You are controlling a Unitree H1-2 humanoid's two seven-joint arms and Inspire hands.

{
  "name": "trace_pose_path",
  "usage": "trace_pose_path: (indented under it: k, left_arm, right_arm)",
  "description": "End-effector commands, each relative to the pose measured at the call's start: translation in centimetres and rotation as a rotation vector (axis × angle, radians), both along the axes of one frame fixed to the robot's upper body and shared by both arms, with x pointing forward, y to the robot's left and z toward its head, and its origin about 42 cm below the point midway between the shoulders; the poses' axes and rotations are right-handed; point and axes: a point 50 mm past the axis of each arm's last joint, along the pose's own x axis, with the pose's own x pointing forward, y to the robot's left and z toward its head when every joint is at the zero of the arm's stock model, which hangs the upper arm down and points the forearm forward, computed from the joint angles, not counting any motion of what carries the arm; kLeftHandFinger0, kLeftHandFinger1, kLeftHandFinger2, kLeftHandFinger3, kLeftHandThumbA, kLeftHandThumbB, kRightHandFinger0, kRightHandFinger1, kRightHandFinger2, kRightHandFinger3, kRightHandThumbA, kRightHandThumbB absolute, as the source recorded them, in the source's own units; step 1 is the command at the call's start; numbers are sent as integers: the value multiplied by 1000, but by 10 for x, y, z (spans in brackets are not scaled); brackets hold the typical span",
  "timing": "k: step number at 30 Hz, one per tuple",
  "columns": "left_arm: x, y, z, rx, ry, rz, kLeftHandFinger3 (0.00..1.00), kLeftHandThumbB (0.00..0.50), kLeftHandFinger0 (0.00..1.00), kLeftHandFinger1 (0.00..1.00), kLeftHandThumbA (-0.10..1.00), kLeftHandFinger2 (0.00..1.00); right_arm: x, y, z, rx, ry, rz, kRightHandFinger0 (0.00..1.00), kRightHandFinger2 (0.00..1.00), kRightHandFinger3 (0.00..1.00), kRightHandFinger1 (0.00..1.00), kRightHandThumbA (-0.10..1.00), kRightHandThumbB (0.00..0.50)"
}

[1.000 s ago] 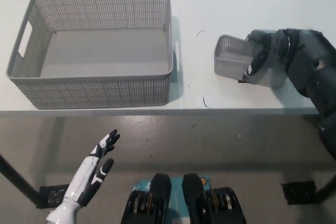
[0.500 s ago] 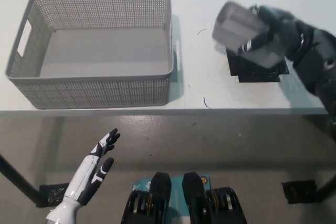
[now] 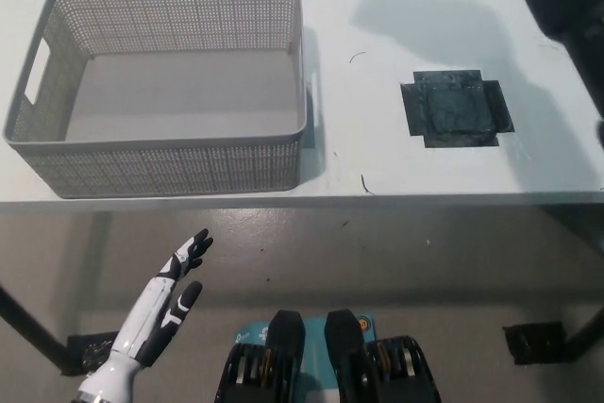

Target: Use the right hand to pick up a small rectangular container and put it into a bigger container on the left side

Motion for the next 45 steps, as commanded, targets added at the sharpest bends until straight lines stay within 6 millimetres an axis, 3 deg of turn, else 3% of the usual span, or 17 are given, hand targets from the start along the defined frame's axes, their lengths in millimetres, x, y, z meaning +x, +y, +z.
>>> trace_pose_path:
  k: [1,7,14,16,19,24,25,28,29,30,31,32,33,34,36,41,45]
  left_arm:
    - [6,3,10,21,-44,-21,1000,185,1000,1000,1000,1000]
    - [8,3,10,30,-36,-23,1000,187,1000,1000,1000,1000]
    - [10,2,12,47,-39,-31,1000,177,1000,1000,1000,1000]
    - [11,4,14,45,-39,-31,1000,182,1000,1000,1000,1000]
    - [13,5,16,42,-39,-35,1000,186,1000,1000,1000,1000]
    - [17,4,19,50,-46,-39,1000,182,1000,1000,1000,1000]
    - [18,4,19,51,-48,-39,1000,183,1000,1000,1000,1000]
    - [18,5,20,58,-50,-44,1000,179,1000,1000,1000,1000]
    - [19,5,20,62,-53,-46,1000,173,1000,1000,1000,1000]
    - [19,4,20,66,-56,-47,1000,175,1000,1000,1000,1000]
    - [19,4,20,68,-58,-47,1000,175,1000,1000,1000,1000]
    - [19,4,20,69,-56,-49,1000,175,1000,1000,1000,1000]
    - [20,4,21,70,-54,-52,1000,182,1000,1000,1000,1000]
    - [21,3,21,69,-54,-52,1000,183,1000,1000,1000,1000]
    - [21,3,22,66,-56,-52,1000,180,1000,1000,1000,1000]
    - [21,3,21,70,-50,-52,1000,189,1000,1000,1000,1000]
    - [21,4,21,76,-46,-53,1000,195,1000,1000,1000,1000]
  right_arm:
    - [-27,65,62,-4,-178,125,27,848,963,477,-100,185]
    - [-39,127,37,27,-92,203,0,826,898,425,-100,212]
    - [-49,173,-9,-49,-4,209,0,764,791,384,-100,238]
    - [-51,180,-27,-103,18,195,0,747,769,367,-100,248]
    - [-52,185,-46,-147,31,186,0,586,561,264,-100,278]
    - [-54,192,-82,-200,122,163,24,650,673,279,-100,274]
    - [-54,193,-83,-203,124,161,11,525,547,235,-100,276]
    - [-55,195,-98,-265,146,150,28,412,415,228,-100,265]
    - [-55,195,-102,-295,166,144,124,488,621,316,-100,242]
    - [-55,196,-105,-321,221,142,375,781,899,604,100,253]
    - [-56,197,-108,-335,265,142,487,807,974,676,209,262]
    - [-56,197,-109,-341,298,149,636,995,1000,829,375,328]
    - [-57,198,-111,-347,375,164,791,1000,1000,1000,500,415]
    - [-57,198,-111,-347,402,169,1000,1000,1000,1000,569,436]
    - [-57,198,-112,-352,421,178,1000,1000,1000,1000,690,498]
    - [-57,198,-100,-346,438,204,1000,1000,1000,1000,901,500]
    - [-56,197,-80,-273,431,245,1000,1000,1000,1000,926,500]
